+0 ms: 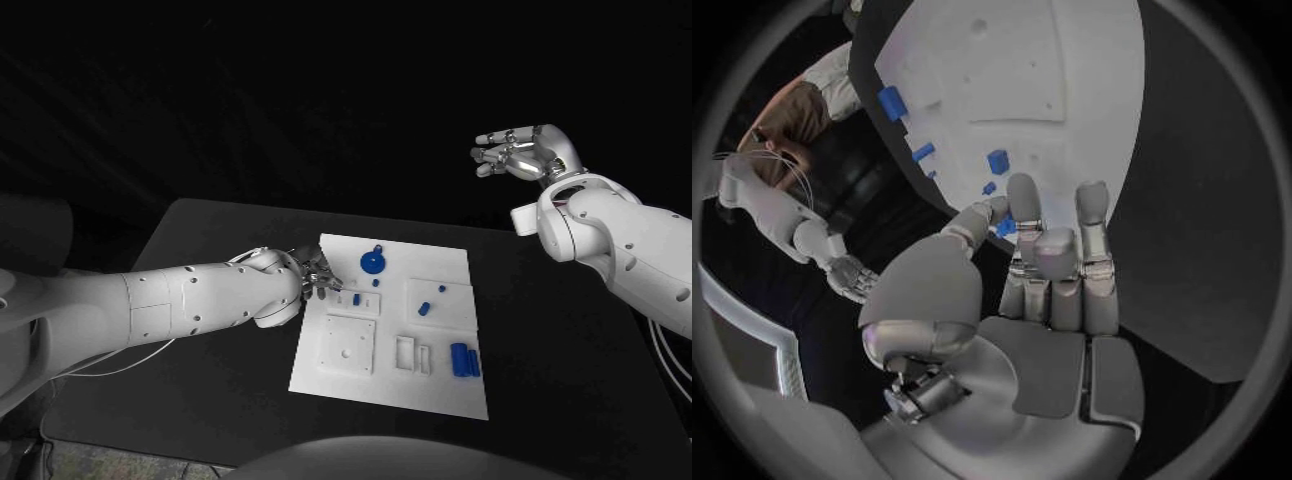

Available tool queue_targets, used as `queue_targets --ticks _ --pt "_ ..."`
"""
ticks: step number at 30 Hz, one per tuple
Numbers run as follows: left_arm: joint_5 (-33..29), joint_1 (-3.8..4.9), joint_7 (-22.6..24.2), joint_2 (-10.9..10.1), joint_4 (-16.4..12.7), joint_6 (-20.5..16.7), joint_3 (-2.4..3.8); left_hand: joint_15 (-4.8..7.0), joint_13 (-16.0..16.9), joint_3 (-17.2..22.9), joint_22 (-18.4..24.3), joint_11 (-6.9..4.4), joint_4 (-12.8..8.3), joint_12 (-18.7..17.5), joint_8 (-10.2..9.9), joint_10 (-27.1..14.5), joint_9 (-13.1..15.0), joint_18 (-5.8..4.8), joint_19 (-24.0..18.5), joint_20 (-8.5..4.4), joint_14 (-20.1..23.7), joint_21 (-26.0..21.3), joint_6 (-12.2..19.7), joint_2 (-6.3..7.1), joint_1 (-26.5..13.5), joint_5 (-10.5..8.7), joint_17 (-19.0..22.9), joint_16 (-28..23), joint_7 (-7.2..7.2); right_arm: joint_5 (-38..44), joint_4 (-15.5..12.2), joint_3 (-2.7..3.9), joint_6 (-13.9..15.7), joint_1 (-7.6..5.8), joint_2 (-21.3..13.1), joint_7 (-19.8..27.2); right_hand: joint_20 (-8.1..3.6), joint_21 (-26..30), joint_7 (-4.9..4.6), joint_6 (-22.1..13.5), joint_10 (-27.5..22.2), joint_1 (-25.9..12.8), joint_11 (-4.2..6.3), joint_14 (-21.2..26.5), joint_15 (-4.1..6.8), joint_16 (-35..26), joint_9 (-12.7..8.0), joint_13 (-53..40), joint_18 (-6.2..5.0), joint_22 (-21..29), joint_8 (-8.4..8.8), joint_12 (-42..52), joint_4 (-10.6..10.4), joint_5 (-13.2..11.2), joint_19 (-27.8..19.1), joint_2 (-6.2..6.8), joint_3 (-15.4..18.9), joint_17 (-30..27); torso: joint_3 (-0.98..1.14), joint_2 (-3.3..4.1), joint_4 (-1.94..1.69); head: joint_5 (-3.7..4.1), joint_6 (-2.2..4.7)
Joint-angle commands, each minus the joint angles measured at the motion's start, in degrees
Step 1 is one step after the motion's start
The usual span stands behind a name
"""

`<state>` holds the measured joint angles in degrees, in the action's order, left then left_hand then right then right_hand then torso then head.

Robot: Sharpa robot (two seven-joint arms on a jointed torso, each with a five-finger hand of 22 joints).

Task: Assemble the parts on the task board

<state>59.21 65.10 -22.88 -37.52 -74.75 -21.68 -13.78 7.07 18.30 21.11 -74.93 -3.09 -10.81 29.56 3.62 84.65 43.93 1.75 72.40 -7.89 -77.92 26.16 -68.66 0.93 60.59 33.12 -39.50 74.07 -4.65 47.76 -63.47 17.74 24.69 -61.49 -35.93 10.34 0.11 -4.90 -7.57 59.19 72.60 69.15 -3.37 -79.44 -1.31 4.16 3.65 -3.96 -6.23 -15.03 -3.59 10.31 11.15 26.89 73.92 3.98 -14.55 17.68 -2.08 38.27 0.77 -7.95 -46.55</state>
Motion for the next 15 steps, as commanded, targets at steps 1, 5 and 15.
queue_targets --ticks 1,5,15 --pt "1.0 -0.51 -0.5 0.5 0.4 -1.9 0.01 0.33 0.0 0.4 -1.1 -1.12 -0.1 0.2 0.2 2.2 0.1 -0.08 0.4 -0.1 -0.9 0.2 -8.2 -0.15 0.6 0.48 0.2 0.2 6.15 -0.7 0.2 0.04 -1.2 -0.07 0.2 1.2 0.17 -0.8 -0.1 0.1 0.3 0.0 0.13 -0.3 0.0 -0.3 0.0 0.1 1.13 2.9 0.01 -0.3 0.1 0.4 0.4 -0.6 0.3 -0.7 -0.07 0.13 0.07 -0.09 -0.14" --pt "0.7 -1.32 -0.4 1.0 1.1 -3.0 0.02 0.36 -0.1 0.5 -1.1 -1.12 -0.2 0.1 0.2 2.2 0.2 0.0 0.4 -0.11 -1.1 0.3 -8.2 -0.1 0.7 0.61 0.5 -0.2 6.14 -0.8 0.4 0.04 -1.3 -0.09 0.3 1.1 0.26 -1.3 -0.15 0.2 0.0 0.0 -0.01 0.1 -0.11 -0.3 0.0 0.0 1.11 3.8 0.04 -0.4 0.5 1.2 0.0 -0.61 -0.5 -1.0 -0.14 0.2 0.09 0.0 -0.3" --pt "1.4 -2.3 -0.5 2.0 2.5 -4.5 0.02 0.43 -0.1 0.5 -1.1 -1.13 -0.1 0.3 0.2 2.2 0.1 0.04 0.5 -0.16 -1.2 0.4 -8.3 -0.02 0.7 0.58 0.4 -0.4 6.16 -0.7 0.4 0.04 -1.6 -0.1 0.4 0.9 0.37 -2.5 -0.18 0.1 -0.3 -0.3 -0.11 0.3 -0.21 -0.3 0.0 0.1 1.11 5.7 0.03 -0.4 0.6 1.7 -0.5 -0.65 -0.6 -1.4 -0.24 0.27 -0.08 0.19 -0.56"
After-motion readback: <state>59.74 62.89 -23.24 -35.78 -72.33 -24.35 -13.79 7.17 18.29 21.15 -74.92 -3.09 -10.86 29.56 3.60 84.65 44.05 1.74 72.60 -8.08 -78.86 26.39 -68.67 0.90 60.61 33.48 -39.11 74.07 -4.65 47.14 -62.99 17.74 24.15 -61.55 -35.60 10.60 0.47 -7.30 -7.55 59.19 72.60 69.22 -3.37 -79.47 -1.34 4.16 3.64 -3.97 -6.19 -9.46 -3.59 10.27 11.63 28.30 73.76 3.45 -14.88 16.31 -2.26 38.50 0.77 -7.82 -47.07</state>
